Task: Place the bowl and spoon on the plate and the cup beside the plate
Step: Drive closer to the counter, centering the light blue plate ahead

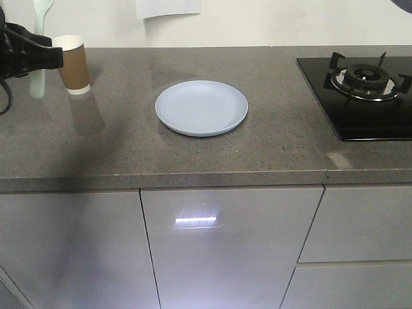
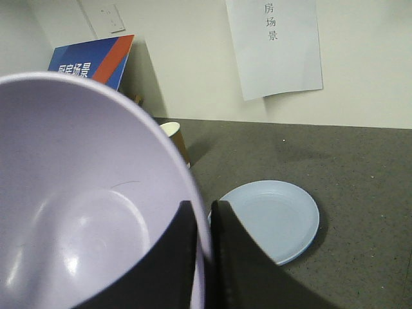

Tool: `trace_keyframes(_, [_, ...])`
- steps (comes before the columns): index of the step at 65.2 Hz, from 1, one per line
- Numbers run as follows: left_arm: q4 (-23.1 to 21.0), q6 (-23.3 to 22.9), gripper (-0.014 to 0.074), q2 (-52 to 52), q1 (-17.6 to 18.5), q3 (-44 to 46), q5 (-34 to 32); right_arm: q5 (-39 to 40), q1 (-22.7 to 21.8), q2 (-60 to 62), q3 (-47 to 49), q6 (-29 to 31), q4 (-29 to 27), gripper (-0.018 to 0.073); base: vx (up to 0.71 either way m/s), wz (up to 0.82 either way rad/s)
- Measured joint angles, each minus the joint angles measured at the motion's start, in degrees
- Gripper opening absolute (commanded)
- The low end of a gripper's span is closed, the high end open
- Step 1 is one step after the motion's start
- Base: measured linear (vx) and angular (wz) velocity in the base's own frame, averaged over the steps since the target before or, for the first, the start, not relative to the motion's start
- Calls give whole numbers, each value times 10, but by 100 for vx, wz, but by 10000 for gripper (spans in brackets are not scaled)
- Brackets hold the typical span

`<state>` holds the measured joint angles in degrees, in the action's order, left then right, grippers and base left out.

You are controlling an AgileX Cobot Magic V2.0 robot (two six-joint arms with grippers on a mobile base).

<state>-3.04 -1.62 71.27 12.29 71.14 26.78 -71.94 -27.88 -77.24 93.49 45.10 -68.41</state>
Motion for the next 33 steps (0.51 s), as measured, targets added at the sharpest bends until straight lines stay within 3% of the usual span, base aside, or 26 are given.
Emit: trace_keyframes(33, [0,0,-6,0,0,0,0,0,0,0,0,0,0,-5,3,-2])
